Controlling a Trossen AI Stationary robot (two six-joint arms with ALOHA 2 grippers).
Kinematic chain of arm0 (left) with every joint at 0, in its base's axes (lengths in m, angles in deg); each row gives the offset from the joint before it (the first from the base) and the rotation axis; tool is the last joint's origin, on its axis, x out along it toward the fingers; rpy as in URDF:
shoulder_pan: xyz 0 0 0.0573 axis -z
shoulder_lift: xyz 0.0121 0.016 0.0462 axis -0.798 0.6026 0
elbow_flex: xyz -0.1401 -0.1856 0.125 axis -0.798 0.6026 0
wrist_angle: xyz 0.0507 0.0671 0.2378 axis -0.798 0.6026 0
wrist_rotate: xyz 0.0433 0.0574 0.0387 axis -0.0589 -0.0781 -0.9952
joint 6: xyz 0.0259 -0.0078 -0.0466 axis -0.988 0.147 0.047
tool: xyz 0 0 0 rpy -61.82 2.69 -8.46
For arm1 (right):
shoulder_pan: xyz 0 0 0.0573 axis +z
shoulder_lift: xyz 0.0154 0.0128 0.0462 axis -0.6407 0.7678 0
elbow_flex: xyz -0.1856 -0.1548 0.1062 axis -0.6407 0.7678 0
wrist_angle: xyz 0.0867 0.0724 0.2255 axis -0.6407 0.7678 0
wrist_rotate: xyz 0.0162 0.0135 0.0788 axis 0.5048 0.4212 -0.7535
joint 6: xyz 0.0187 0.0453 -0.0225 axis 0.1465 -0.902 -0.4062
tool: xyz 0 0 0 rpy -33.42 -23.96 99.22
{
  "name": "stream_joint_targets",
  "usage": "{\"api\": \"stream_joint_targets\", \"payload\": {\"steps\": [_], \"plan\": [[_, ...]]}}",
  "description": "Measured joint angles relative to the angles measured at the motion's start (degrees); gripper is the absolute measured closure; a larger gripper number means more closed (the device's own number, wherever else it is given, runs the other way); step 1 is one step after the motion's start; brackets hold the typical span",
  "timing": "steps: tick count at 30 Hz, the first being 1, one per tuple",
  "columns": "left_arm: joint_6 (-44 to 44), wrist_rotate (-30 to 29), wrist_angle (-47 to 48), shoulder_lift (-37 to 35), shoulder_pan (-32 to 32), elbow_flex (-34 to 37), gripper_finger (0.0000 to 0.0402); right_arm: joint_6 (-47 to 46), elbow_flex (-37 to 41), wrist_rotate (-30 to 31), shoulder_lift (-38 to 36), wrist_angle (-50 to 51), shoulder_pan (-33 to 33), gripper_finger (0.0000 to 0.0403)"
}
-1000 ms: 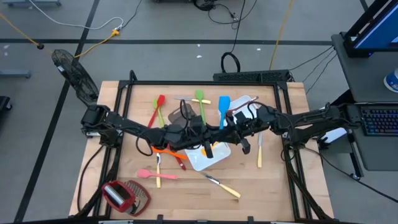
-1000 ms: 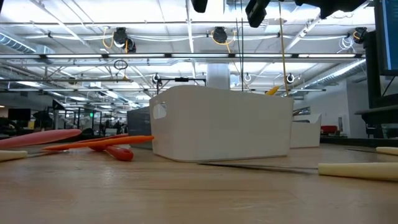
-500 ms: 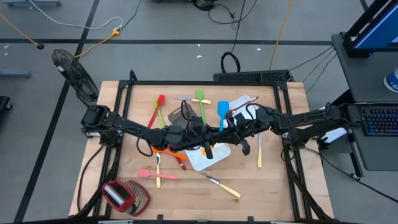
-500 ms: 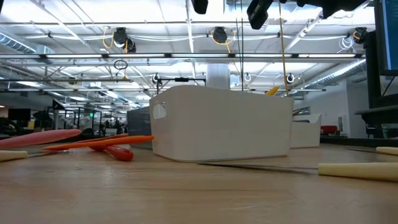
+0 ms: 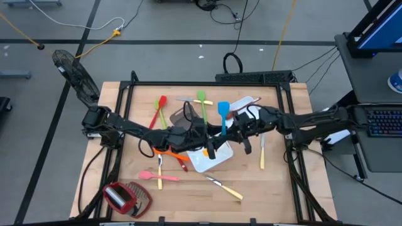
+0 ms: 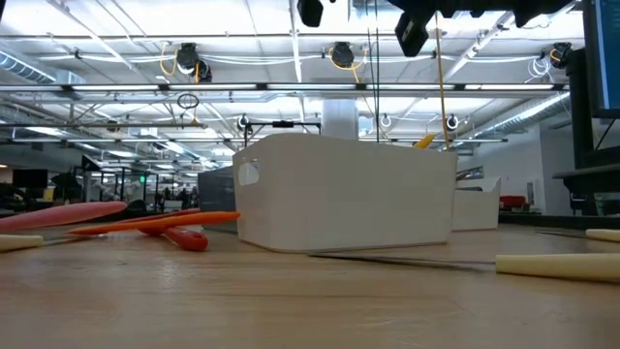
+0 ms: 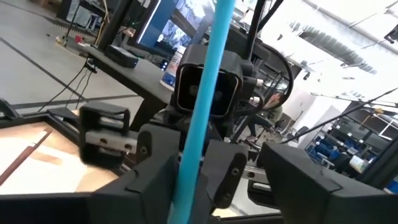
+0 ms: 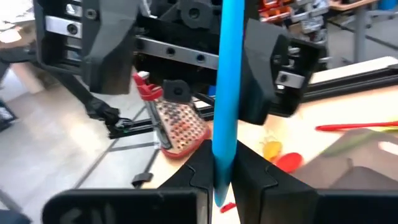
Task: Pick & Place Kitchen Items
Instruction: Put the blue spatula into the bottom white bin
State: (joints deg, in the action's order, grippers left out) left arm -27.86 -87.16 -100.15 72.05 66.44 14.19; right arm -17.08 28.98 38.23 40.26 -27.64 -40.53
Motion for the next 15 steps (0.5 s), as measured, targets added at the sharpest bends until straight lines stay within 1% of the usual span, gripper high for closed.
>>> {"api": "stream_joint_targets", "payload": {"steps": [3, 6, 11, 14, 15], "plan": [[-0.7, -0.3, 0.3, -0.1, 0.0, 0.0, 0.0139, 1.6, 0.0, 1.8, -2.0, 3.5, -0.7, 0.0379], [-0.8, -0.3, 1.7, -0.9, -0.1, 0.0, 0.0128, 3.0, 0.0, 3.6, -4.2, 7.0, -1.3, 0.0379], [-0.9, 0.8, 6.2, -3.2, 0.0, 0.0, 0.0128, 4.9, 0.1, 10.1, -7.3, 14.0, -2.9, 0.0379], [-3.0, 0.5, 7.6, -4.8, 0.0, 0.0, 0.0128, 7.2, 0.1, 11.3, -9.6, 18.2, -3.7, 0.0379], [-4.6, 0.6, 8.3, -5.6, 0.0, 0.0, 0.0128, 8.4, 0.1, 12.6, -10.4, 20.0, -3.8, 0.0379]]}}
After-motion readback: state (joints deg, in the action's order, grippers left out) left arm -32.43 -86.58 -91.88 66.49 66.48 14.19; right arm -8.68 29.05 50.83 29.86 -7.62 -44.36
